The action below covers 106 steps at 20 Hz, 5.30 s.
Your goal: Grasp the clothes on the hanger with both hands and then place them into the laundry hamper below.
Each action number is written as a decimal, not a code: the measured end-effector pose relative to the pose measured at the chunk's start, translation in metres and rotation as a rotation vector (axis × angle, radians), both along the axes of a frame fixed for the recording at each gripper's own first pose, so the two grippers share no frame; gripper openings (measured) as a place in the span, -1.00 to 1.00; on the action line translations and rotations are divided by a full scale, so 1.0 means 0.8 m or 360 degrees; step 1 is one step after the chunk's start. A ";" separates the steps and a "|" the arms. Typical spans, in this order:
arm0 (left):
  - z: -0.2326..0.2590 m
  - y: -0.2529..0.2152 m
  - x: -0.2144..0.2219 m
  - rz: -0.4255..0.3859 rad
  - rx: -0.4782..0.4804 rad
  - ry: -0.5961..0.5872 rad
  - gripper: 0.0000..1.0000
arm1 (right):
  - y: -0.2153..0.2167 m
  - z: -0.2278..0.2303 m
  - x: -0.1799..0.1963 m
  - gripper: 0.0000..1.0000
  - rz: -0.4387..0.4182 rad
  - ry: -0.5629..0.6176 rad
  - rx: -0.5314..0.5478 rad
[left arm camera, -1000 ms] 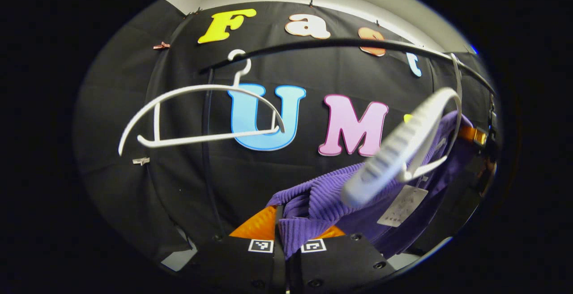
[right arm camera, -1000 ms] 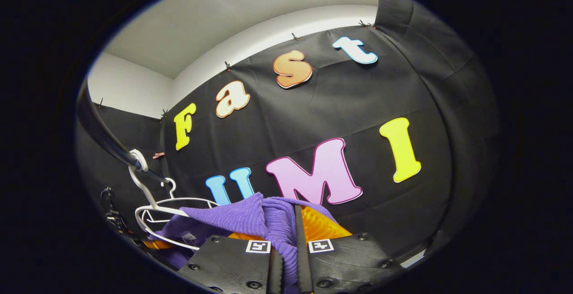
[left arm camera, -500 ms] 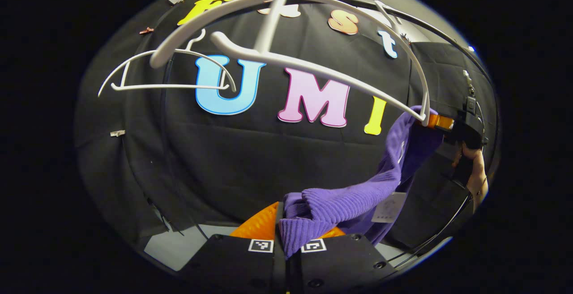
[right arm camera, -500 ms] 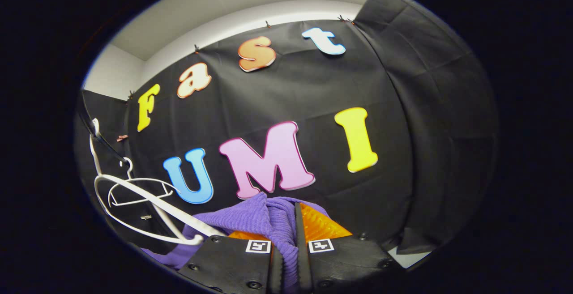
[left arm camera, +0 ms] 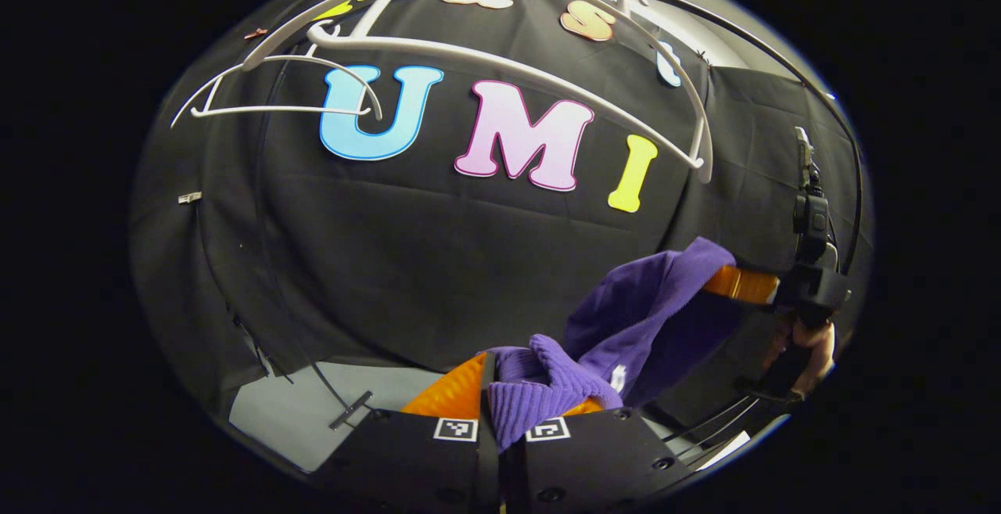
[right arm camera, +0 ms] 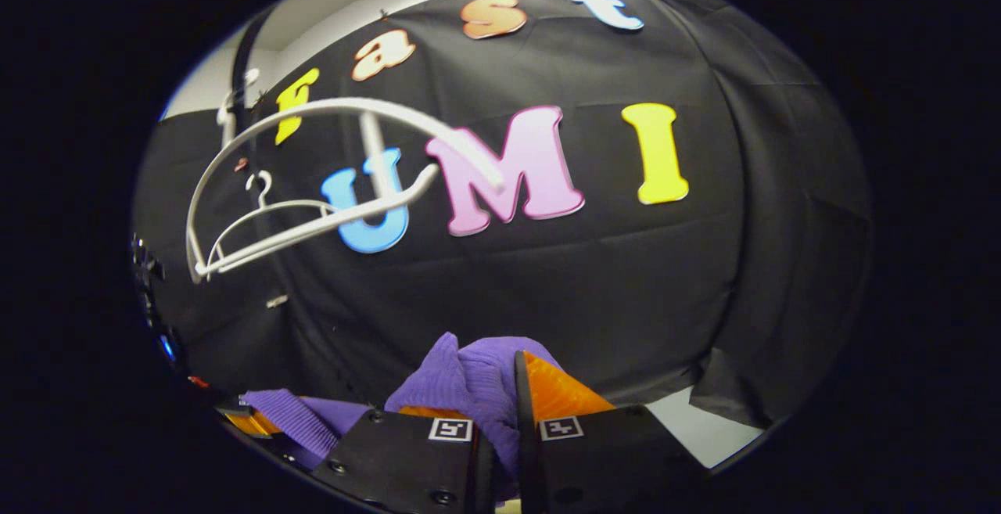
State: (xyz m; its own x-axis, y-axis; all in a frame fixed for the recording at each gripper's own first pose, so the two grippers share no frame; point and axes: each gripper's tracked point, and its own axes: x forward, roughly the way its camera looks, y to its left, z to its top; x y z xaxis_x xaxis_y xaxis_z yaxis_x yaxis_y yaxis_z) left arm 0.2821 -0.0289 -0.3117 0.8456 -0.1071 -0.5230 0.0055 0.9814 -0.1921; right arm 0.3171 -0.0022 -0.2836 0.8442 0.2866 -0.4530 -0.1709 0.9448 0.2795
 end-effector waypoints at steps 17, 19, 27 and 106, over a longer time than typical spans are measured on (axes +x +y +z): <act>-0.117 -0.052 -0.105 0.0014 -0.0135 0.0543 -0.84 | 0.118 -0.118 -0.190 -0.67 0.0574 0.0578 -0.0069; -0.134 -0.050 -0.114 0.0033 -0.0161 0.0627 -0.84 | 0.115 -0.133 -0.201 -0.67 0.0609 0.0643 -0.0103; -0.199 -0.039 -0.154 0.0169 -0.0258 0.1006 -0.84 | 0.094 -0.200 -0.254 -0.67 0.0607 0.1014 -0.0214; 0.379 0.079 -0.366 -0.0138 0.0233 -0.0980 0.84 | 0.130 0.386 -0.400 0.95 -0.0220 -0.0948 -0.0094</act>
